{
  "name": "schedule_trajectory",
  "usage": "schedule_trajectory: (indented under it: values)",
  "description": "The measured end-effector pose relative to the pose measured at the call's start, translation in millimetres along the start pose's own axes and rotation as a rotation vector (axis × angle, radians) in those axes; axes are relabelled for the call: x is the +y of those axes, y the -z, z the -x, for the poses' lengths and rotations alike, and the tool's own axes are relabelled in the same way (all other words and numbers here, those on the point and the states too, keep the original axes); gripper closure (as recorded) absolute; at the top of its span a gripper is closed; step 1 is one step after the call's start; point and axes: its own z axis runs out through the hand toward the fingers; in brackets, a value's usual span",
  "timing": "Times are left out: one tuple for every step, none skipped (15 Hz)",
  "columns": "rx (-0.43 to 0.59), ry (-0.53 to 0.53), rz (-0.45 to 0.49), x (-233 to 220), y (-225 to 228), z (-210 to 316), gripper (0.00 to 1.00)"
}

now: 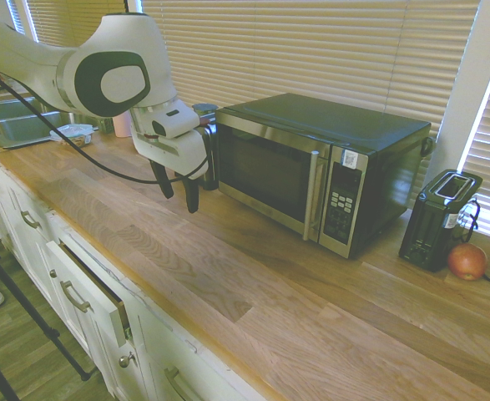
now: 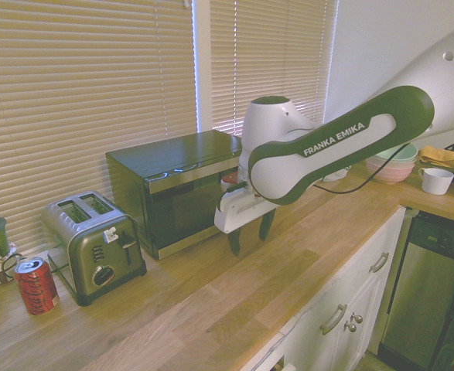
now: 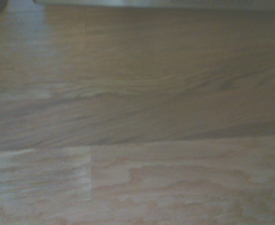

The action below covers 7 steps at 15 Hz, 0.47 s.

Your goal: Close the microwave

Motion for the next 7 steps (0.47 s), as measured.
schedule_trajectory:
  values:
    - [-0.029, 0.005, 0.019, 5, -8, 7, 0.00]
    - [-0.045, 0.007, 0.034, 10, -14, 12, 0.00]
    - [-0.056, 0.008, 0.044, 15, -18, 16, 0.00]
    - [-0.061, 0.011, 0.049, 19, -19, 20, 0.00]
    - [-0.063, 0.015, 0.049, 23, -18, 23, 0.00]
    - [-0.067, 0.019, 0.046, 27, -16, 26, 0.00]
    - [-0.072, 0.025, 0.046, 30, -14, 29, 0.00]
